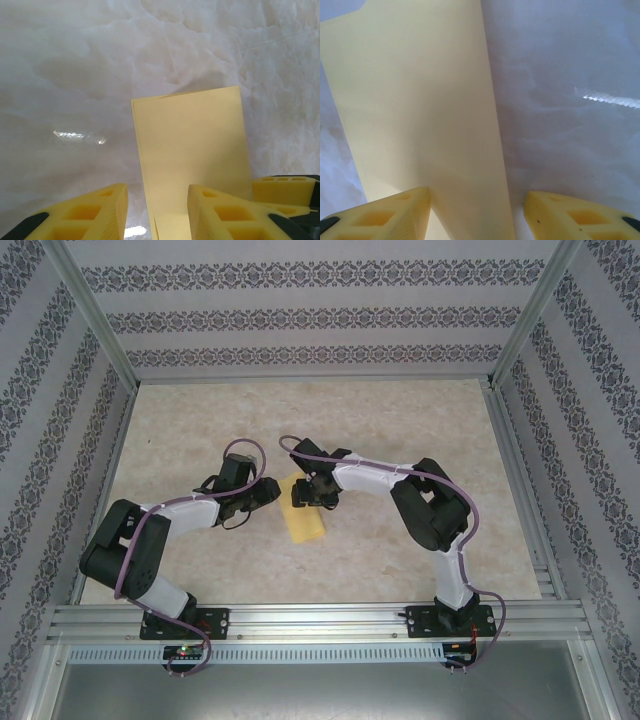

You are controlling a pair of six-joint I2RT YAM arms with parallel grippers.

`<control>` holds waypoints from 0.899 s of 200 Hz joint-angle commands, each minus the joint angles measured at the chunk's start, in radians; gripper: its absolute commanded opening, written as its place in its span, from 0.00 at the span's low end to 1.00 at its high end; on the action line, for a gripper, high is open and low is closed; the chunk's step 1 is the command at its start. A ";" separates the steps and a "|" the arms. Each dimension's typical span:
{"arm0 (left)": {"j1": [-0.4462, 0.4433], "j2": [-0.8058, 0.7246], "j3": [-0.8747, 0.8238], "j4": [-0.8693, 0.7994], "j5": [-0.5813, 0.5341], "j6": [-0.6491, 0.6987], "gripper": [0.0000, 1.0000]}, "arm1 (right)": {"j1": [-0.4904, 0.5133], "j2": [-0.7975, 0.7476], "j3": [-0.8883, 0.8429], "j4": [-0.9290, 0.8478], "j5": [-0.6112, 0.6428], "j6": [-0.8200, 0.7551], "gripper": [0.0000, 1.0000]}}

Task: Fold a paper plane with a square sheet of paper (pick it up from the middle)
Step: Fold the square sheet of paper in half at the center of the table, then hold the square sheet of paper at the center of the table.

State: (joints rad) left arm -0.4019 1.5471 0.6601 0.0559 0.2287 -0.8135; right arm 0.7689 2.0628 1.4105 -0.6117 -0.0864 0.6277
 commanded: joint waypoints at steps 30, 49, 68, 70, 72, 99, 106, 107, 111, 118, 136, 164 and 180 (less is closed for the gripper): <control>-0.010 0.039 0.021 0.026 0.029 -0.002 0.30 | -0.002 0.149 -0.036 -0.008 0.061 0.015 0.59; -0.010 0.051 0.024 0.035 0.042 -0.004 0.29 | -0.003 0.158 -0.029 -0.011 0.059 0.021 0.59; -0.010 0.057 0.025 0.037 0.045 -0.007 0.28 | -0.005 0.166 -0.022 -0.020 0.063 0.026 0.59; -0.010 0.057 0.026 0.037 0.046 -0.007 0.28 | -0.006 0.167 -0.022 -0.021 0.063 0.026 0.60; -0.011 0.057 0.026 0.038 0.046 -0.007 0.28 | -0.006 0.167 -0.022 -0.022 0.063 0.026 0.60; -0.009 0.058 0.029 0.039 0.051 -0.009 0.27 | -0.006 0.175 -0.019 -0.028 0.071 0.032 0.62; -0.010 0.058 0.027 0.038 0.051 -0.010 0.27 | -0.006 0.176 -0.019 -0.029 0.071 0.033 0.62; -0.009 0.057 0.028 0.039 0.050 -0.010 0.27 | -0.006 0.177 -0.019 -0.029 0.071 0.033 0.62; -0.010 0.057 0.028 0.038 0.050 -0.011 0.27 | -0.005 0.178 -0.019 -0.031 0.071 0.034 0.62; -0.010 0.056 0.028 0.038 0.048 -0.013 0.27 | -0.006 0.179 -0.019 -0.031 0.072 0.035 0.62; -0.010 0.054 0.029 0.035 0.044 -0.013 0.26 | -0.006 0.182 -0.021 -0.028 0.071 0.032 0.62; -0.009 0.049 0.030 0.033 0.039 -0.013 0.27 | -0.007 0.189 -0.019 -0.030 0.070 0.026 0.61; -0.010 0.044 0.029 0.027 0.032 -0.012 0.26 | -0.008 0.193 -0.020 -0.031 0.068 0.024 0.60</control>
State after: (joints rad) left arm -0.4019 1.5993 0.6678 0.0605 0.2634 -0.8181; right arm 0.7723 2.0987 1.4578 -0.6598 -0.0757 0.6571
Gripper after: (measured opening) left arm 0.265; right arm 0.610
